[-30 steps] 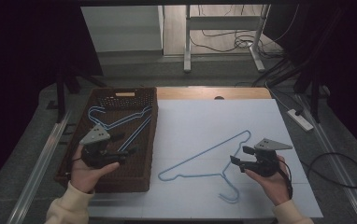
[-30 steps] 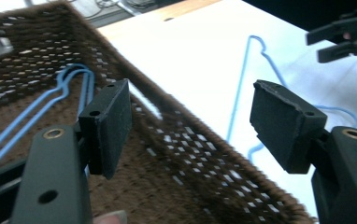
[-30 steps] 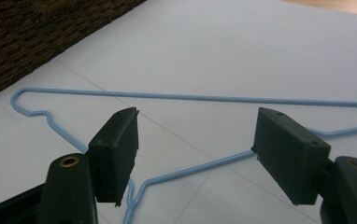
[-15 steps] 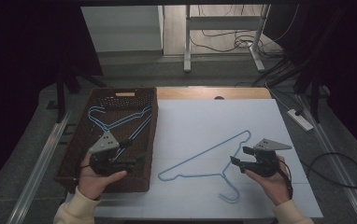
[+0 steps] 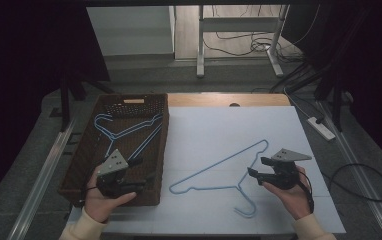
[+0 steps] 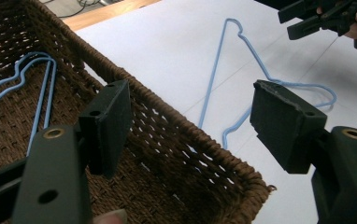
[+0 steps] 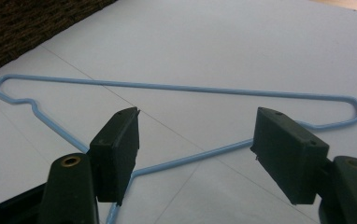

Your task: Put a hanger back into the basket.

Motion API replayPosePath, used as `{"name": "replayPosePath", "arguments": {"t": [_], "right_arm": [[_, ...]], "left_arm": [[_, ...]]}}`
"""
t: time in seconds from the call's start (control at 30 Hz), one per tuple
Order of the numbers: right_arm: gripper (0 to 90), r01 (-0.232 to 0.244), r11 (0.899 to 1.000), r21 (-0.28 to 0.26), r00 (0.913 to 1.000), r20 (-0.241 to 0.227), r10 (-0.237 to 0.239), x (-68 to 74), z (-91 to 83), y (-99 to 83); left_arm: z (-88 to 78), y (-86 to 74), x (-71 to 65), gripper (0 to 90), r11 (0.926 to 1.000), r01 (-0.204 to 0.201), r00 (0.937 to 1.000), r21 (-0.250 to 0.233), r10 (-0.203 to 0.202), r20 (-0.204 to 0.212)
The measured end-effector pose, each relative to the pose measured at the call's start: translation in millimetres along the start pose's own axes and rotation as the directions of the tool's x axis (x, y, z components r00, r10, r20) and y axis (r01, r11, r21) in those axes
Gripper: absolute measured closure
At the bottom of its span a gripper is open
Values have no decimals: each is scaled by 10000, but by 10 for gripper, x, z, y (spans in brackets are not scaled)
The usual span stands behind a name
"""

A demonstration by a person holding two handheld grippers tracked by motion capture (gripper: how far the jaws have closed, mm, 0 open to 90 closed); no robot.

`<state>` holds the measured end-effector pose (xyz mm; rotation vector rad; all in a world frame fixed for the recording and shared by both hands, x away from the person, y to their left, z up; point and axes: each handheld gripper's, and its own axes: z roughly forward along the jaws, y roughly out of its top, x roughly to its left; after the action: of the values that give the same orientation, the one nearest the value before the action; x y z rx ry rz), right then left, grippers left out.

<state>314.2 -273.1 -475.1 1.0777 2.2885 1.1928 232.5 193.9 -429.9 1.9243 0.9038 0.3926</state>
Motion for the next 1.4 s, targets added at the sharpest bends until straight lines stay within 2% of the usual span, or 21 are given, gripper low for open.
{"name": "replayPosePath", "arguments": {"t": [0.2, 0.53, 0.83, 1.07, 1.17, 1.23, 1.3, 1.37, 1.4], "right_arm": [[323, 106, 9998, 143, 9999, 34, -106, -2, 15, -9], [324, 80, 9999, 110, 9999, 118, -81, -33, 0, -13], [327, 114, 9999, 94, 9998, 162, -116, -43, -9, 4], [357, 294, 9990, 331, 9985, 449, -309, -104, 3, 84], [400, 383, 9978, 541, 9973, 608, -415, -164, 37, 154], [439, 482, 9950, 873, 9961, 698, -544, -220, 94, 193], [523, 365, 9887, 1455, 9969, 640, -463, -340, 237, 229], [546, 379, 9859, 1633, 9968, 627, -487, -370, 276, 234], [585, 384, 9810, 1901, 9967, 632, -513, -405, 330, 243]], "left_arm": [[16, -18, 47, 306, 9999, 130, 9998, -73, -131, -151], [-42, 11, 44, 306, 9993, 157, 9998, -328, -162, -143], [-38, 0, 40, 306, 9993, 137, 9999, -340, -140, -85], [-18, -10, 62, 306, 9994, 180, 9998, -300, -182, -91], [-9, -9, 69, 306, 9994, 166, 9998, -296, -167, -62], [-5, -9, 74, 305, 9994, 188, 9998, -299, -190, -52], [-4, -9, 77, 306, 9993, 197, 9998, -303, -199, -47], [-5, -10, 79, 306, 9994, 196, 9998, -298, -197, -43], [-6, -11, 80, 306, 9994, 197, 9998, -300, -198, -45]]}}
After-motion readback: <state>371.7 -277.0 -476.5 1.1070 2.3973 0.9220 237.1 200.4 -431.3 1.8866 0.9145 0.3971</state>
